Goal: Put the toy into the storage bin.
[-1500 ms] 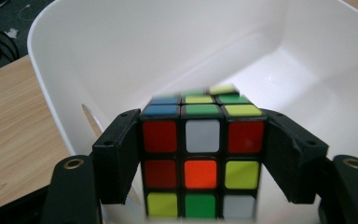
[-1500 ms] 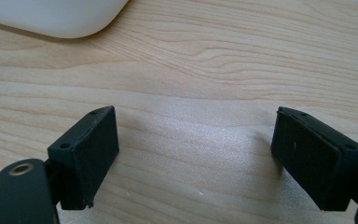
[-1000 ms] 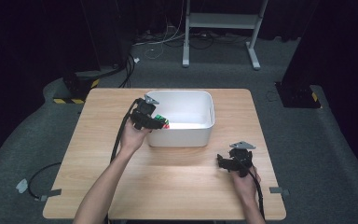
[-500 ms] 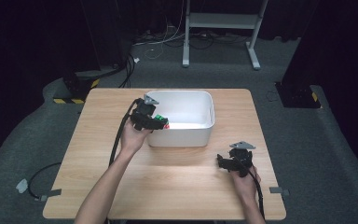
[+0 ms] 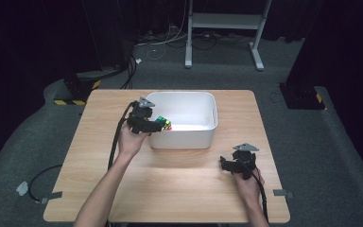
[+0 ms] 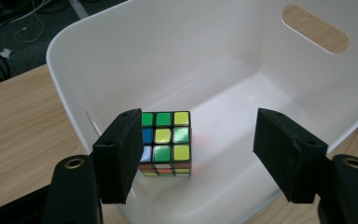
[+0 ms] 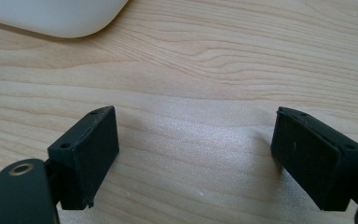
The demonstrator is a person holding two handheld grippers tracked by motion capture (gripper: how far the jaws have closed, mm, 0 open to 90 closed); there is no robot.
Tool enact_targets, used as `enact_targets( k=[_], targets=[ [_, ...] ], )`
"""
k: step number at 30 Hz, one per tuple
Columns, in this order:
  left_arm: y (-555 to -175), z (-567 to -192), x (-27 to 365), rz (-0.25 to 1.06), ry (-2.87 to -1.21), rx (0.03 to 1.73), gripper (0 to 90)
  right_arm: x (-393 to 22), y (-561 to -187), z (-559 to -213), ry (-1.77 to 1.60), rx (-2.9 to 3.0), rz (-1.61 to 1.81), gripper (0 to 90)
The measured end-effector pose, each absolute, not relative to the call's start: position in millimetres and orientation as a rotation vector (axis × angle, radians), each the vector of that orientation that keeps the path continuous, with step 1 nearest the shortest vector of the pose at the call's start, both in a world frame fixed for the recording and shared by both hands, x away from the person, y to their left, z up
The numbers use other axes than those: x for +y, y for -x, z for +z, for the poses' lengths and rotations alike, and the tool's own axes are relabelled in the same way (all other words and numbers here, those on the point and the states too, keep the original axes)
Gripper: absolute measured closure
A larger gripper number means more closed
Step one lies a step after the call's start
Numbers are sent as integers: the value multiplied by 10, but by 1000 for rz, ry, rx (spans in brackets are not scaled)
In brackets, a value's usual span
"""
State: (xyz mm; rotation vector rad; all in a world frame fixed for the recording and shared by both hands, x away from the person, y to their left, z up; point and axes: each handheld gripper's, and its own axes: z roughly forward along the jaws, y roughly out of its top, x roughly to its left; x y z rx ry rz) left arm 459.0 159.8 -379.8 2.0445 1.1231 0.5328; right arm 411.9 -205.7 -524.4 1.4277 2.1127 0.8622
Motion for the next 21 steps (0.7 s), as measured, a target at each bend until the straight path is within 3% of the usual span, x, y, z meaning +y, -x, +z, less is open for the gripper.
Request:
enact_targets(
  k=[21],
  targets=[
    [-4446, -3724, 1747, 540, -1978, 1118, 330, -2058, -4119, -5244, -1427, 2113, 862, 148]
  ],
)
